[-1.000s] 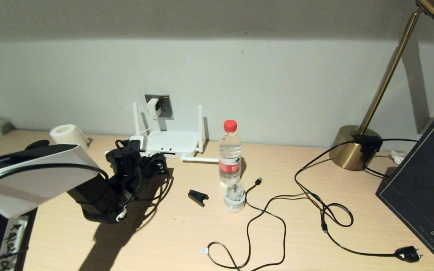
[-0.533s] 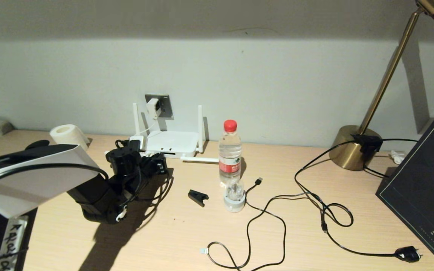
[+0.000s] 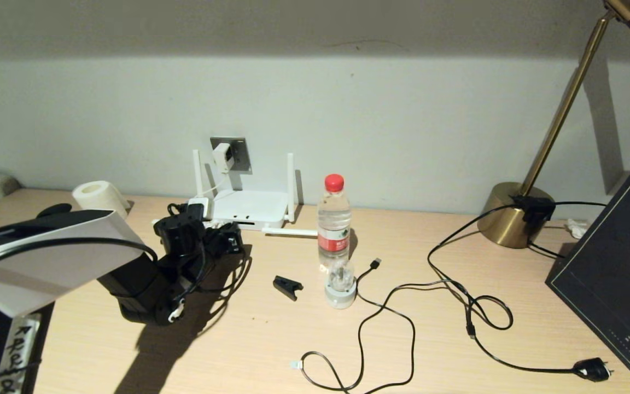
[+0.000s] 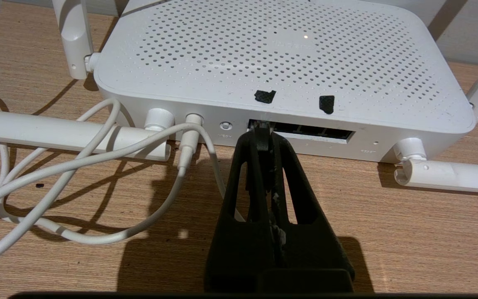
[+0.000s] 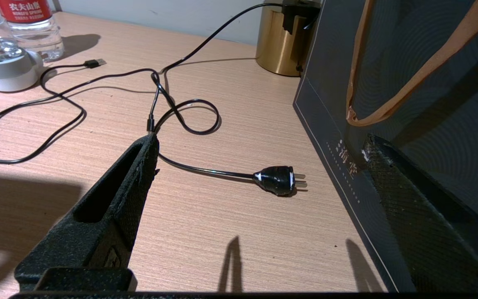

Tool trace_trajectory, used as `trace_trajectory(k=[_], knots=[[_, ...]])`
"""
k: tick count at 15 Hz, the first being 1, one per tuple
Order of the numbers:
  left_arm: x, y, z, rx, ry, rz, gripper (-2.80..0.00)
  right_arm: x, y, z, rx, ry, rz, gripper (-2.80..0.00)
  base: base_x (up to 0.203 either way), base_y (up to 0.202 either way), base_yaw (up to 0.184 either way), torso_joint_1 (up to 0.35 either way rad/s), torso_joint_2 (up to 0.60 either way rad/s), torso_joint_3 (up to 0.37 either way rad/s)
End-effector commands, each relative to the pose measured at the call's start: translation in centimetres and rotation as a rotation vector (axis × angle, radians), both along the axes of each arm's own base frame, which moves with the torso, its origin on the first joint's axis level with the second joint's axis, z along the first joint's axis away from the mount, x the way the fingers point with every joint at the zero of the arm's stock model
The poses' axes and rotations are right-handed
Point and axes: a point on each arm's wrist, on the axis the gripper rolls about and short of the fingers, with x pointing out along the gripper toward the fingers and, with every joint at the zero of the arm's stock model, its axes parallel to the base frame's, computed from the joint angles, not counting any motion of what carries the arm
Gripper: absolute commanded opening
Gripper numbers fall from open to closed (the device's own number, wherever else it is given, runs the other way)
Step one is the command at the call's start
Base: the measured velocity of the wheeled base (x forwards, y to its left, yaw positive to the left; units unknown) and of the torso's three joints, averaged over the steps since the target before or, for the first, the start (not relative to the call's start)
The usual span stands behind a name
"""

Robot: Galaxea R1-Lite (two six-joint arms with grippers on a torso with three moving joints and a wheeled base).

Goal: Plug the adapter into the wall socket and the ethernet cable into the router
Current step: Plug cable into router interface

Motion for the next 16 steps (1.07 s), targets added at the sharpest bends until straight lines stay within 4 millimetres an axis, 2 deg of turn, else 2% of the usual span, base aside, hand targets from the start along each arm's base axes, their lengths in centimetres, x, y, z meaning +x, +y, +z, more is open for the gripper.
trace_trajectory(k=[1, 16], knots=[[0.03, 0.05, -0.05, -0.001, -0.004, 0.002, -2.8, 0.24, 0.0, -0.79, -0.001, 0.029, 0.001, 0.0, 0.0, 0.0, 0.0, 0.0, 0.0, 0.0], [0.38, 0.05, 0.32, -0.005, -0.024, 0.005, -2.8, 0.24, 0.0, -0.79, -0.001, 0.029, 0.001, 0.0, 0.0, 0.0, 0.0, 0.0, 0.0, 0.0]])
